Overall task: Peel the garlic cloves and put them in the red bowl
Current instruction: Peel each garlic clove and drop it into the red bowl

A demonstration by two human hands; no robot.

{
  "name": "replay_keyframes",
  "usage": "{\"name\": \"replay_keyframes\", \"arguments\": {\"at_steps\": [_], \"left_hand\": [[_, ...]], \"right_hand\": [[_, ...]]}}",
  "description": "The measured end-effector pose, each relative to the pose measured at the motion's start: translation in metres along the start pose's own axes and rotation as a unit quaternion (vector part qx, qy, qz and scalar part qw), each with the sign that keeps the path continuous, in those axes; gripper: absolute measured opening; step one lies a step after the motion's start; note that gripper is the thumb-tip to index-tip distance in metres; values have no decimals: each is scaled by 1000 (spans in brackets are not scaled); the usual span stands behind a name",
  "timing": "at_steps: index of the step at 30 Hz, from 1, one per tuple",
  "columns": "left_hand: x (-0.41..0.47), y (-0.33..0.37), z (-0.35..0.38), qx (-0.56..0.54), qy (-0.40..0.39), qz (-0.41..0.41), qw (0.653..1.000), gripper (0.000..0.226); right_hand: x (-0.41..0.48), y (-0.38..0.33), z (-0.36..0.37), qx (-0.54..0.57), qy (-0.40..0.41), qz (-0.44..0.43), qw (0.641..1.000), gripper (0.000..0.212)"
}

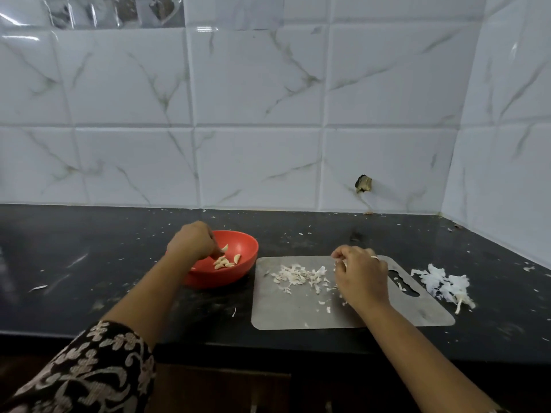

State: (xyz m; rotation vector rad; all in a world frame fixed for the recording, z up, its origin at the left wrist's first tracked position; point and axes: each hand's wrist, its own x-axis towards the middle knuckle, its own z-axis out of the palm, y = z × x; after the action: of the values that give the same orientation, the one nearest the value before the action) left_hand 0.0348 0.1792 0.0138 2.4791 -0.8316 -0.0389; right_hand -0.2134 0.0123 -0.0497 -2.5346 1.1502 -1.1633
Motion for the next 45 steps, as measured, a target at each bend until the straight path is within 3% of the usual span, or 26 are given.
{"name": "replay_keyframes", "arguments": {"at_steps": [5, 8, 13, 20, 26, 29, 35, 42, 45], "left_hand": [[13, -8, 10, 43, -17, -17, 999, 28], [17, -4, 11, 63, -36, -14, 997, 25], [13, 3, 8, 38, 23, -4, 999, 19], [-25, 54, 18, -98, 101, 150, 979, 29], [-58, 95, 63, -46, 34, 297, 953, 26], [-60, 96, 88, -38, -3, 306, 951, 24], [-69, 91, 106, 48, 53, 358, 931, 21], [-60, 88, 111, 16, 29, 352, 935, 19], [-53, 86, 112, 1, 33, 357, 934, 20]], "right_hand": [[-1, -1, -1, -71, -56, 26, 996, 28], [-1, -2, -2, -84, -73, 37, 993, 27], [-1, -1, -1, -80, -87, 50, 992, 22], [1, -4, -1, -78, -109, 74, 988, 26], [0, -4, -3, -74, -112, 71, 988, 29], [-1, -6, -5, -112, -124, 46, 985, 29], [-1, -6, -5, -122, -132, 41, 983, 29], [0, -2, 1, -111, -146, 7, 983, 22], [1, -7, -1, -82, -111, -10, 990, 23]]}}
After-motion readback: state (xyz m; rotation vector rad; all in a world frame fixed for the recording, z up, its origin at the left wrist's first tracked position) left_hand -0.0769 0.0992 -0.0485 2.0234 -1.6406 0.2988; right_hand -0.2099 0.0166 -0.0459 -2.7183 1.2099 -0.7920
